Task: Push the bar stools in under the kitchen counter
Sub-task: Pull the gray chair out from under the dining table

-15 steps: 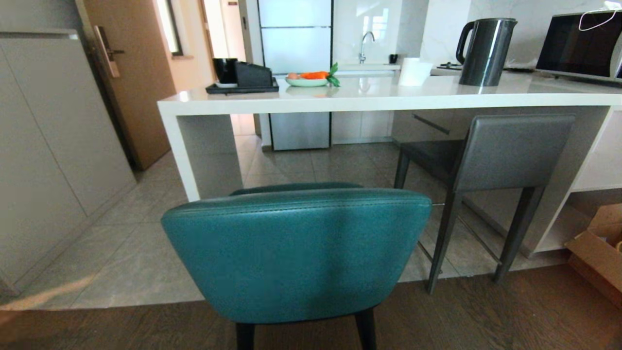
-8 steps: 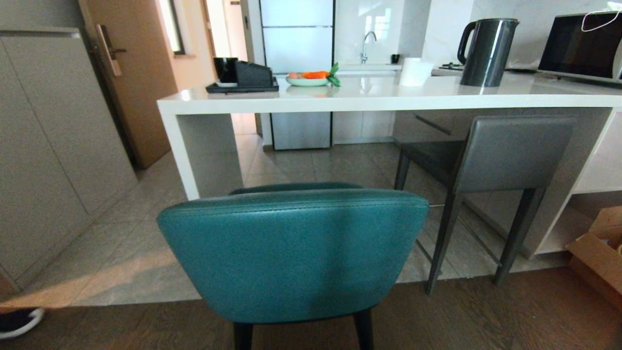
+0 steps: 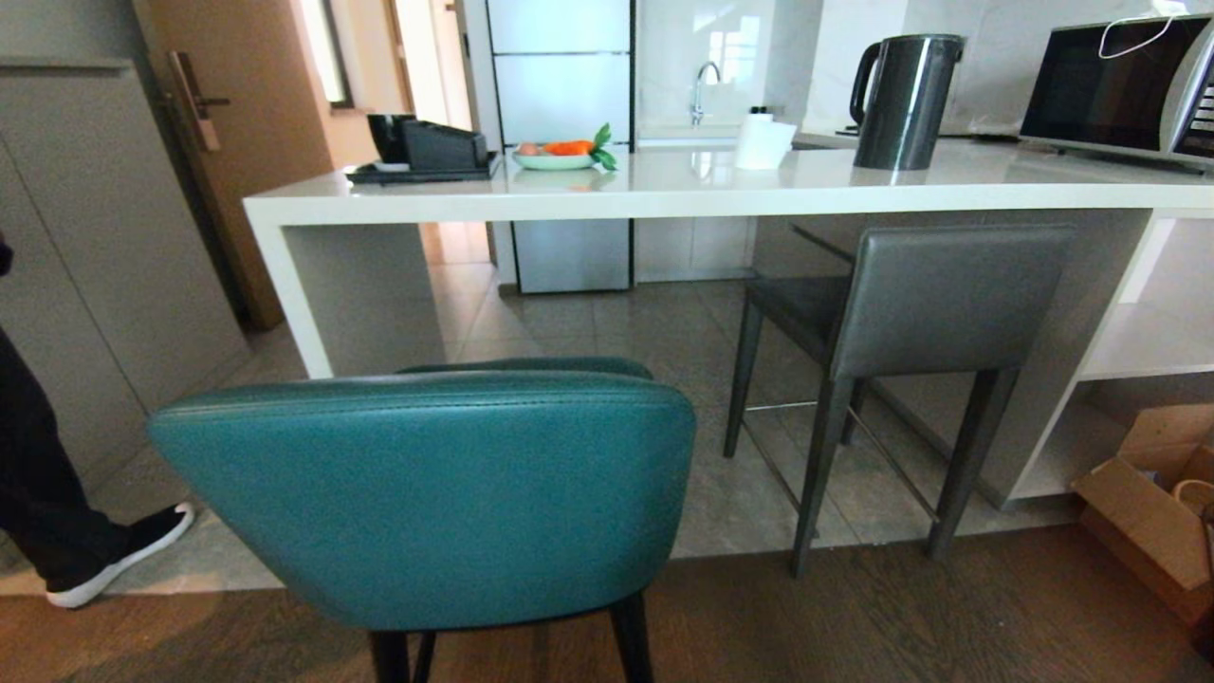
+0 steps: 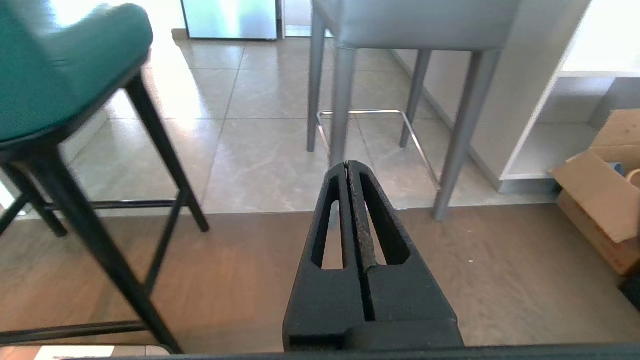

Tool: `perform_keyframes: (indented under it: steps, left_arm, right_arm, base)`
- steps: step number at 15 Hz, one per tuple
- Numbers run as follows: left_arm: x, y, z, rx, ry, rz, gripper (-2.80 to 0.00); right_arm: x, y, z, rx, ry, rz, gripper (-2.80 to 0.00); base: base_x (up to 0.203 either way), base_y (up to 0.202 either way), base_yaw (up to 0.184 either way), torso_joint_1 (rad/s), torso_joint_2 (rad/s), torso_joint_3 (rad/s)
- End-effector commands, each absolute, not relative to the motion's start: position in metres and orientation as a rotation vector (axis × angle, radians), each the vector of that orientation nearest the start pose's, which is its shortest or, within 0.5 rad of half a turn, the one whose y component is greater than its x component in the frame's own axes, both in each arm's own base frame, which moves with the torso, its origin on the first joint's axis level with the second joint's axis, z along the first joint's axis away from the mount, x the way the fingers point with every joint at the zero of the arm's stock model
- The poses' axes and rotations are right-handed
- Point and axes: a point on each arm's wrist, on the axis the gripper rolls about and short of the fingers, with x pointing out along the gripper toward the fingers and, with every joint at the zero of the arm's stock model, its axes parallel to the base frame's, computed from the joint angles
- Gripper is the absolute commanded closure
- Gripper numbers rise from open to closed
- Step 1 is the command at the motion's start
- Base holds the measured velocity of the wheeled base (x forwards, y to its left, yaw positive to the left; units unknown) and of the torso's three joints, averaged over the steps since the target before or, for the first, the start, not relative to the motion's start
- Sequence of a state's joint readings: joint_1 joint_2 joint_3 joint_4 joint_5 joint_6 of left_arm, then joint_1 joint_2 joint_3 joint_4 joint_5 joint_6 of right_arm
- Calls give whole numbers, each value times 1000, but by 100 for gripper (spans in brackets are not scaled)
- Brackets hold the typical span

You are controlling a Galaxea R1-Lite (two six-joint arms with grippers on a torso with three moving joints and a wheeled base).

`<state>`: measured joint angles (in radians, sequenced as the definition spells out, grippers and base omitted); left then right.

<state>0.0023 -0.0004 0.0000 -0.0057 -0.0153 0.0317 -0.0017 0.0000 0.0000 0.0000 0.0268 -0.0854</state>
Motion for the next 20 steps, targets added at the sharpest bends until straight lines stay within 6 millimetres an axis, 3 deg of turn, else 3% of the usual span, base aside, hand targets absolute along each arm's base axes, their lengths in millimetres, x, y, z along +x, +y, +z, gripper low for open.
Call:
perform_keyframes:
  steps: [1,20]
  left_arm:
    - [-22,0,75,31,-2,-12,0]
    - [-22,0,75,31,-2,-12,0]
  right_arm:
    - [-22,1,74,-86,5,25,0]
    - [-22,0,74,-60,4,11,0]
  base:
    - [0,-193,3,2,2,2]
    - [0,-194,1,1,3,2]
